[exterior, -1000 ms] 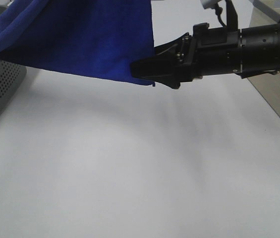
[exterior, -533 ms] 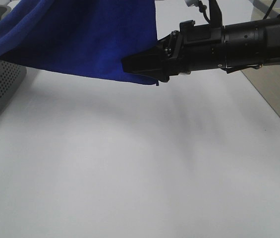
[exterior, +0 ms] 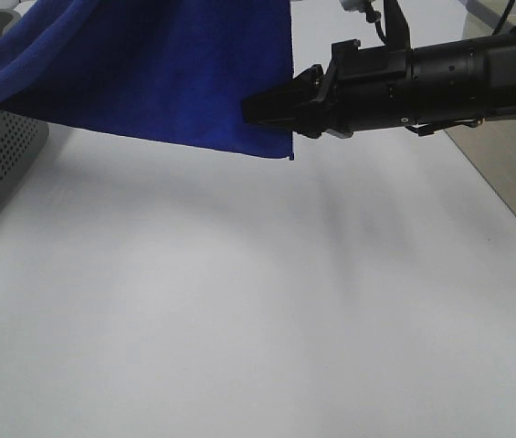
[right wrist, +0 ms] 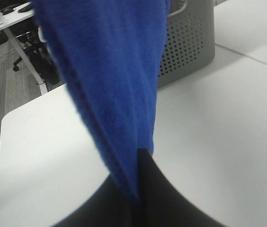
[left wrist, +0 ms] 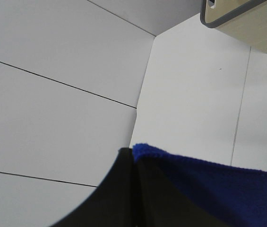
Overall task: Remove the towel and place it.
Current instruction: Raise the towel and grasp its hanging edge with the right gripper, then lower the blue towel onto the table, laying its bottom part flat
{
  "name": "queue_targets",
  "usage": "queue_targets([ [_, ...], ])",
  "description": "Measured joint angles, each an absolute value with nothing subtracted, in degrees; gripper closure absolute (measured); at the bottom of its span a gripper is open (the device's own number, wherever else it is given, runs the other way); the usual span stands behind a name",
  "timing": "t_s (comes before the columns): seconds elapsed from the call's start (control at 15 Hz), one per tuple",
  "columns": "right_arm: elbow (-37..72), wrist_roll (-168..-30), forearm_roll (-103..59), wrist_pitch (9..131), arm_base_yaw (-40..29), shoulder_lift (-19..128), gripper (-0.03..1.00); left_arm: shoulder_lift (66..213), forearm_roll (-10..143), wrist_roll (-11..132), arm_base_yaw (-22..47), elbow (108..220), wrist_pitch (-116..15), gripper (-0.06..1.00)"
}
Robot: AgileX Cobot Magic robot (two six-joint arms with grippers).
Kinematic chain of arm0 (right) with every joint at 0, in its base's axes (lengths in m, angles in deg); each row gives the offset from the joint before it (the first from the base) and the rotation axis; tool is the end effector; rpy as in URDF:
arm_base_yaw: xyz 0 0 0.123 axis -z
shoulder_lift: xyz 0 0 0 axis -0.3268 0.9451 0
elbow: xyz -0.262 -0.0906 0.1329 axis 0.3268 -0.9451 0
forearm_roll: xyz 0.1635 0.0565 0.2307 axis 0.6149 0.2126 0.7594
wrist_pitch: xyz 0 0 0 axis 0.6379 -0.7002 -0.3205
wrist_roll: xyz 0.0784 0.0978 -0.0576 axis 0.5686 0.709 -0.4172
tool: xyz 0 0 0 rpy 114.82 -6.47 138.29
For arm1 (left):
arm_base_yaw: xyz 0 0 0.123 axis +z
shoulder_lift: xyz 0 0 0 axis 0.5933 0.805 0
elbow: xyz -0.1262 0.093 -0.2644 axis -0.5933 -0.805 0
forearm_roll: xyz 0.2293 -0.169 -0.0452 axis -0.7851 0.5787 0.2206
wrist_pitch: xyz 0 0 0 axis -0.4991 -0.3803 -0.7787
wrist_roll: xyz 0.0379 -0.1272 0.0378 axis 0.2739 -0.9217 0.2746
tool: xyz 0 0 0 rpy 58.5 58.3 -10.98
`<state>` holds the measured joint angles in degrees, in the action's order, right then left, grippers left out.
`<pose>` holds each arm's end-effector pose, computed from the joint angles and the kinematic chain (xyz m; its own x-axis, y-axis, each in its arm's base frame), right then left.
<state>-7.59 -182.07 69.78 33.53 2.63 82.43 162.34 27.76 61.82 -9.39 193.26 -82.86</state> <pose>0.3647 0.2096 0.1919 -0.4634 -0.1672 -0.8702 -0.8013 0.4985 0.3309 0.3496 -0.3093 0.4944 0.3326 0.8124 -0.4789 0.4453 0.3124 0.8391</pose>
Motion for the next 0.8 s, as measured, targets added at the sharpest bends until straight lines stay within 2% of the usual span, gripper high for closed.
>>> queue_targets([
  [0.2,-7.6,-171.0,62.7,37.9,2.6,79.9,0.95,162.3,28.1,59.8,-9.4,193.3,-82.9,0.94],
  [0.47,-1.7,-142.4,37.6,39.2,2.6,74.1,0.95,162.3,28.2,51.5,-9.4,193.3,-82.9,0.94],
  [0.67,10.7,-117.1,14.3,29.2,2.6,73.5,0.95,162.3,28.2,48.1,-9.4,193.3,-82.8,0.94],
  [0.73,20.0,-106.7,2.3,22.0,2.6,73.5,0.95,162.3,28.2,47.7,-9.4,193.3,-82.7,0.94],
  [0.8,25.2,-102.5,-2.4,19.5,2.6,73.4,0.95,162.3,28.2,47.7,-9.4,193.3,-82.2,0.94],
])
